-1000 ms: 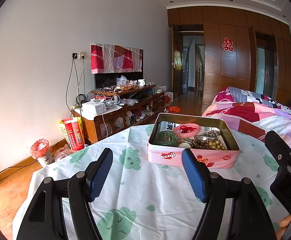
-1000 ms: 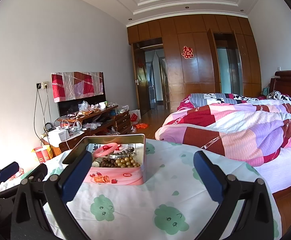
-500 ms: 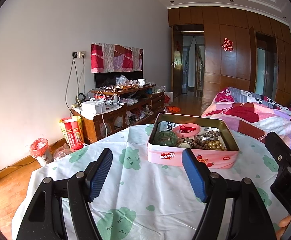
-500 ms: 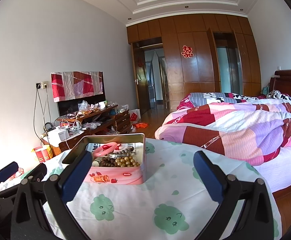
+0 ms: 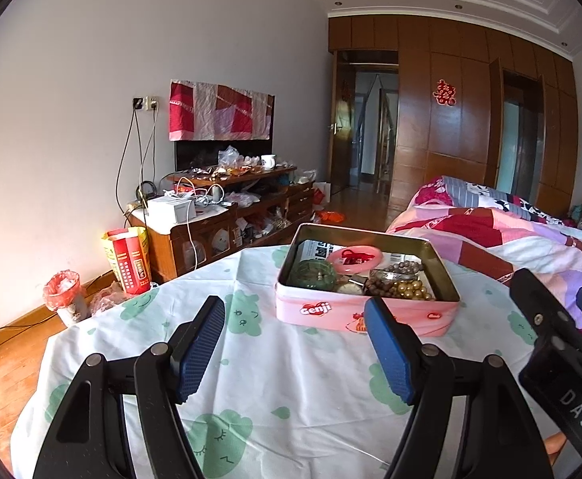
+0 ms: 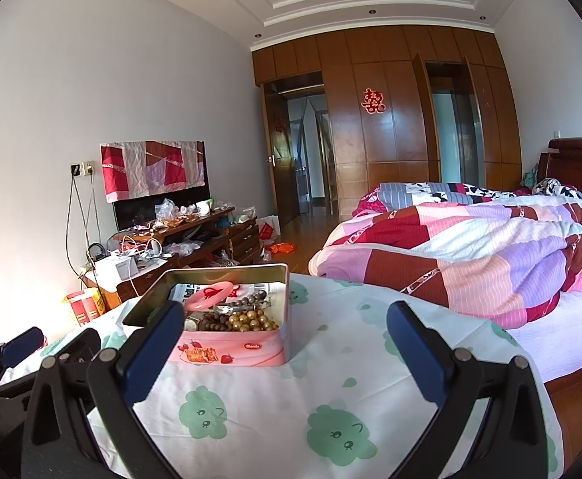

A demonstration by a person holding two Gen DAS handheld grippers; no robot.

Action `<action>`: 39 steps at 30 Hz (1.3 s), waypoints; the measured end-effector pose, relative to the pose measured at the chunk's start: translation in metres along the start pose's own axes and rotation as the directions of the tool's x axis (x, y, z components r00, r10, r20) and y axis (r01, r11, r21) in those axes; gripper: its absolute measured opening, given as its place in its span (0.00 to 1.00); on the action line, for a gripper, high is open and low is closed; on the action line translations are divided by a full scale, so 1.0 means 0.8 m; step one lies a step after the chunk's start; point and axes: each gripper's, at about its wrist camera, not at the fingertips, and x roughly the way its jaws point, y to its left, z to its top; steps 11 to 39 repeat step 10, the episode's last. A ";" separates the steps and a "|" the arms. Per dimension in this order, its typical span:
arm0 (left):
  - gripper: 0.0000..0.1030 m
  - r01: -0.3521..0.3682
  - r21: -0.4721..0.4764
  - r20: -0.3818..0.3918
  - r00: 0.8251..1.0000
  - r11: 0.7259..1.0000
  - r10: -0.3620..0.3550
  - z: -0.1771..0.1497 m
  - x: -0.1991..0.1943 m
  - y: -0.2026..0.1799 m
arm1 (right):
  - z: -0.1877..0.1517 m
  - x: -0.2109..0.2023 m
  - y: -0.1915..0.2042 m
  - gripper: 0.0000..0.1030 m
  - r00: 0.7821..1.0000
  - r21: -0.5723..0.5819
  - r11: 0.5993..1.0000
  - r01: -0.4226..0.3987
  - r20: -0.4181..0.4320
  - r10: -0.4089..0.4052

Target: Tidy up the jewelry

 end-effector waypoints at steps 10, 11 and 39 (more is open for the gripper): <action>0.72 -0.030 0.009 -0.017 0.999 1.000 0.030 -0.002 0.006 -0.003 | -0.001 0.002 -0.001 1.00 0.999 0.019 1.000 0.015 -0.031 -0.014; 0.72 -0.030 0.009 -0.017 0.999 1.000 0.030 -0.002 0.006 -0.003 | -0.001 0.002 -0.001 1.00 0.999 0.019 1.000 0.015 -0.031 -0.014; 0.72 -0.030 0.009 -0.017 0.999 1.000 0.030 -0.002 0.006 -0.003 | -0.001 0.002 -0.001 1.00 0.999 0.019 1.000 0.015 -0.031 -0.014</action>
